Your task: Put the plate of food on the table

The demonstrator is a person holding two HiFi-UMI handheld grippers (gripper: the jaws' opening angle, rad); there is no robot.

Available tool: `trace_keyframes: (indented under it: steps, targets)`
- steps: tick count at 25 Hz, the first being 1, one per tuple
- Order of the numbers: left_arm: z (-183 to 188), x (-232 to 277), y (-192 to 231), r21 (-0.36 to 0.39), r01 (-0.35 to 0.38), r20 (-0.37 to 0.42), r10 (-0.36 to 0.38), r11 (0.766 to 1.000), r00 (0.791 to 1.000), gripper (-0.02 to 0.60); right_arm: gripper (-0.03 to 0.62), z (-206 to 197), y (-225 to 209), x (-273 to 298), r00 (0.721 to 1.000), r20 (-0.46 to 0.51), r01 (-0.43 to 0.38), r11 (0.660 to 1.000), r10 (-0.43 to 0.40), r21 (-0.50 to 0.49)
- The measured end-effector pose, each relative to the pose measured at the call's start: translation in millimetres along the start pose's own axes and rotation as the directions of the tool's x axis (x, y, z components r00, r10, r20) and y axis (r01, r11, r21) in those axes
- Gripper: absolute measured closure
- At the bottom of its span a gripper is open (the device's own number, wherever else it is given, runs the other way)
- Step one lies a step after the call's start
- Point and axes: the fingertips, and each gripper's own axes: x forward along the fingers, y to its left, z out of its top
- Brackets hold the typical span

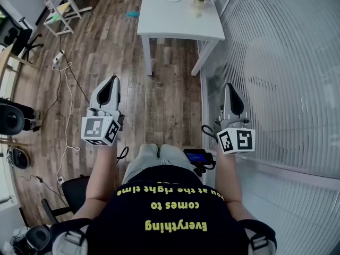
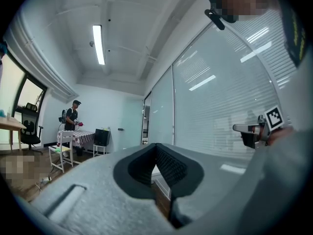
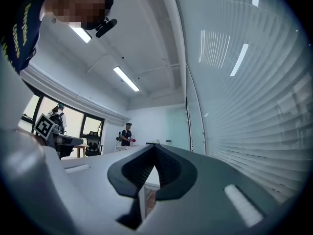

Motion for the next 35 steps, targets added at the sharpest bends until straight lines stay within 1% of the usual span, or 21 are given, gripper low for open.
trace_keyframes:
  steps: [7,12,18,22,26,35]
  targets:
    - [2.1,15.9,-4.4,-0.001,-0.012,0.017,0.012,1.0,1.0,0.581,0.588,1.4,-12.5,15.0,1.0,0.019,-0.023,1.0,0.023,-0.004]
    - [-1.6,26.3,-10.3,-0.021,-0.002,0.012,0.002,1.0,1.0,0.581,0.588,-0.3,-20.2,23.2,0.999,0.021,-0.026,1.0,0.026,0.005]
    - [-6.4,44.1,-8.0,-0.015,0.013,0.01,-0.013,1.0,1.0,0.581,0.588,-8.1,-22.2,41.5,0.999,0.018,-0.032,0.999,0.032,0.016]
    - [-11.3,64.8,2.5,-0.009,0.021,0.005,-0.021,1.0,1.0,0.581,0.588,-12.8,-23.2,62.4,0.999,0.016,-0.028,1.0,0.028,0.014]
    - [-14.6,92.2,16.1,-0.019,0.037,0.008,-0.037,0.999,0.999,0.581,0.588,-18.6,-21.6,89.7,1.0,0.006,-0.027,1.0,0.027,0.011]
    - [-16.1,168.3,62.5,-0.034,0.057,-0.009,-0.057,0.998,0.998,0.581,0.588,-36.7,-30.9,173.4,1.0,-0.023,-0.015,0.999,0.016,0.033]
